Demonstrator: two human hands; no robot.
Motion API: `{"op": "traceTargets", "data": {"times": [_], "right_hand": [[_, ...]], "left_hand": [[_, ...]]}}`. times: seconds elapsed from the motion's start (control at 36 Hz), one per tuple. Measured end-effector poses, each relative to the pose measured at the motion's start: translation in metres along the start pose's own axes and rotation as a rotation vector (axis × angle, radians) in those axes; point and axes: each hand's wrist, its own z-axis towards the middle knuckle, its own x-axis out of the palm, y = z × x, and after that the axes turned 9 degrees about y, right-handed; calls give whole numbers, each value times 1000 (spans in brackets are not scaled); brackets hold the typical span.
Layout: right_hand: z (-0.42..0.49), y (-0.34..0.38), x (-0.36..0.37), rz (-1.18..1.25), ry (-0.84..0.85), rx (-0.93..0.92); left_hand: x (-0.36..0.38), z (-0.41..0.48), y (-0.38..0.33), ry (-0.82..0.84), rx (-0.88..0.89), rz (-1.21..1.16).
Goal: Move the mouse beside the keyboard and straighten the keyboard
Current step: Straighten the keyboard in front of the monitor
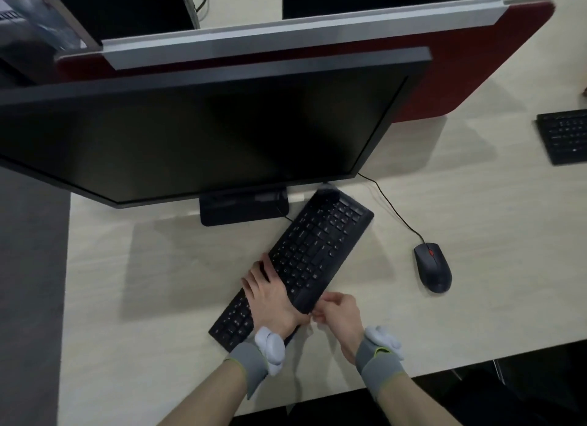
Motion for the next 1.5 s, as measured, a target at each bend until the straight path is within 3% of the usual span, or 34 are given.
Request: {"op": "traceTargets", "data": {"times": [0.5, 0.75, 1.08, 1.19, 1.33, 1.5], "right_hand": [[-28, -51, 54, -6, 138, 98], [-27, -50, 49, -36, 216, 91], [-19, -38, 36, -312, 279, 23], [-18, -22, 15, -535, 109, -175], [-4, 11, -27, -703, -163, -350], [17, 46, -66, -877, -222, -257]], "left_hand": [[-4, -5, 78, 63, 329, 177], [-3, -13, 85, 12, 369, 198], [-7, -15, 93, 42, 316, 243], [-11, -29, 104, -27, 209, 48], [-11, -48, 123, -266, -183, -249], [-7, -53, 146, -274, -557, -562]]}}
